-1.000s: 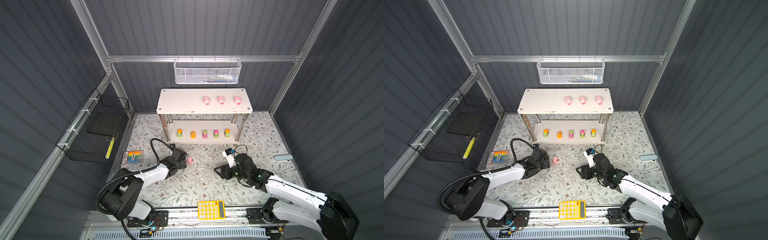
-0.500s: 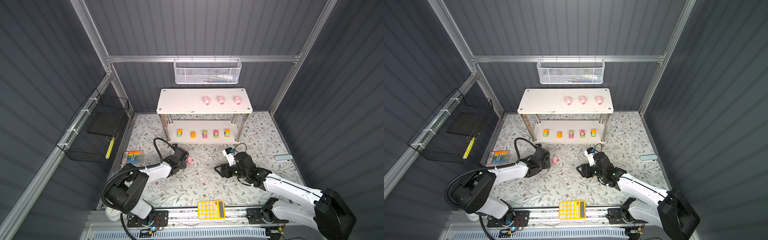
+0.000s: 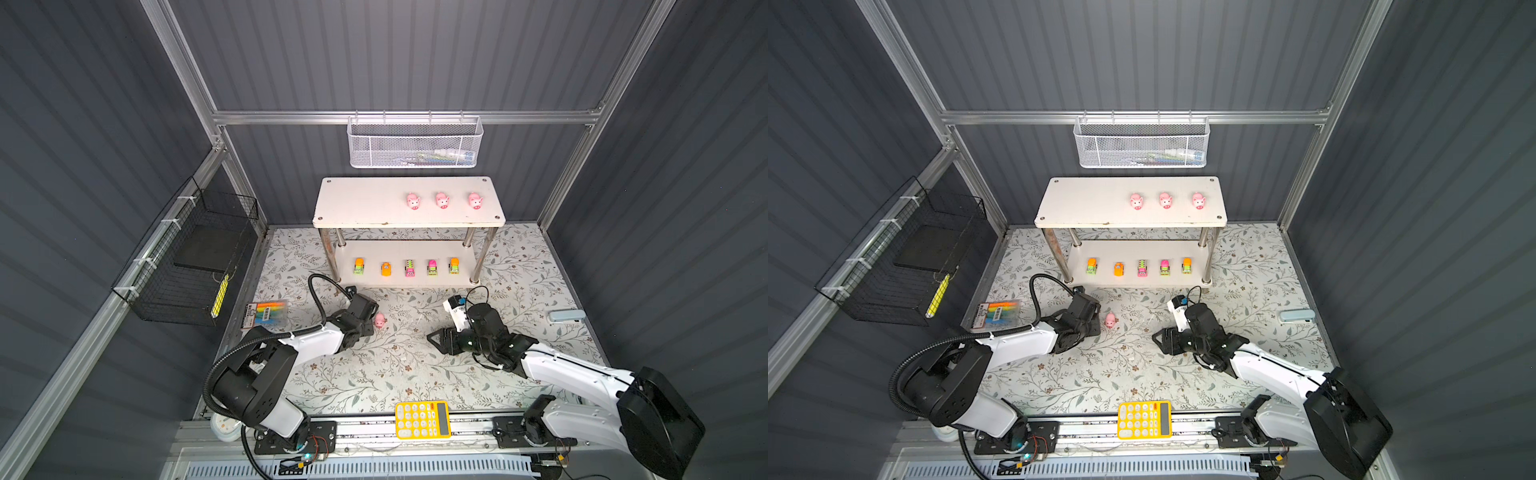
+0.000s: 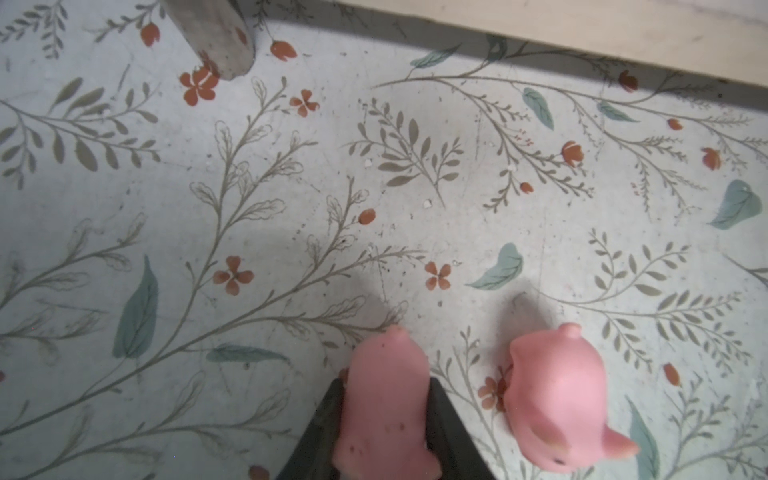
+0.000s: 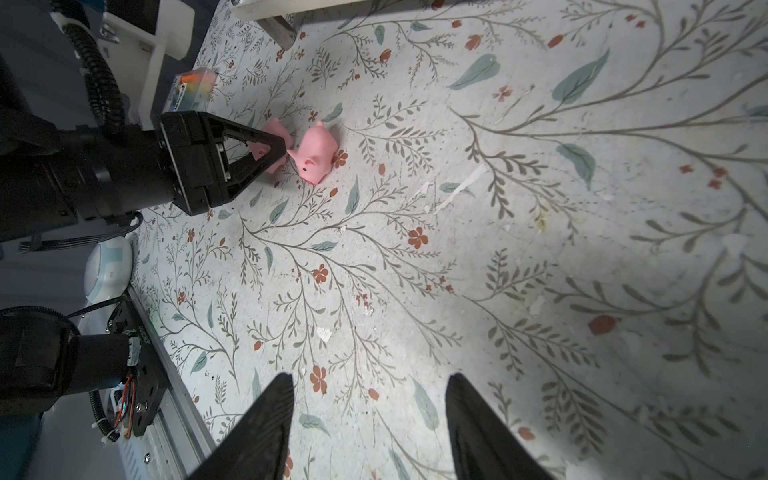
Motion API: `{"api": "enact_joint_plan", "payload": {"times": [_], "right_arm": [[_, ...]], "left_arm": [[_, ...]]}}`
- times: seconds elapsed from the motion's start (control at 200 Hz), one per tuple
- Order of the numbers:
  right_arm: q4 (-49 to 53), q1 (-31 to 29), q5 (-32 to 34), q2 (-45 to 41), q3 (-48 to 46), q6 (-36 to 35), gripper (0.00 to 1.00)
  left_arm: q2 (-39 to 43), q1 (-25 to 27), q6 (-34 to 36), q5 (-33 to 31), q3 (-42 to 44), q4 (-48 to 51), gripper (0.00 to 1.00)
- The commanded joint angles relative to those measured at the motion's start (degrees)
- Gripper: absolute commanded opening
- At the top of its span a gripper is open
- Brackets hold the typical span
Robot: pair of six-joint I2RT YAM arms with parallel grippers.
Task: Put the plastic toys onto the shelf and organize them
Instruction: 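Lift the pink pig with the left gripper up to the top shelf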
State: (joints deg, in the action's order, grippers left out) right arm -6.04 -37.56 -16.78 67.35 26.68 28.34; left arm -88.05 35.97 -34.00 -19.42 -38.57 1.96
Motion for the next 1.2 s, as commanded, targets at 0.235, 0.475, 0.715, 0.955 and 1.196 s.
{"api": "enact_joint_plan", "payload": {"times": [0.235,0.475,0.715,0.955,1.196], "right_arm": [[-1.21,0.33,-1.29,2.67,0.48,0.84,0.6],[-1.77,0.38,-1.85,4.17,0.79,1.08,0.6],[-0.99,0.39,-1.85,4.84,0.91,1.23,0.6],[-0.64,0.43,-1.85,6.42,1.75,0.88,0.6],[-0.91,0.42,-3.96,7.89,2.17,1.16,0.6]], "left_arm": [[2.92,0.28,-0.32,-0.71,-3.9,6.99,0.28],[7.56,0.31,-0.84,1.13,-9.03,16.09,0.28],[11.45,0.29,-1.17,3.13,-23.49,33.18,0.29],[12.36,0.42,0.0,5.93,-41.67,45.43,0.3],[9.66,0.42,3.06,7.42,-59.88,49.79,0.31]]}}
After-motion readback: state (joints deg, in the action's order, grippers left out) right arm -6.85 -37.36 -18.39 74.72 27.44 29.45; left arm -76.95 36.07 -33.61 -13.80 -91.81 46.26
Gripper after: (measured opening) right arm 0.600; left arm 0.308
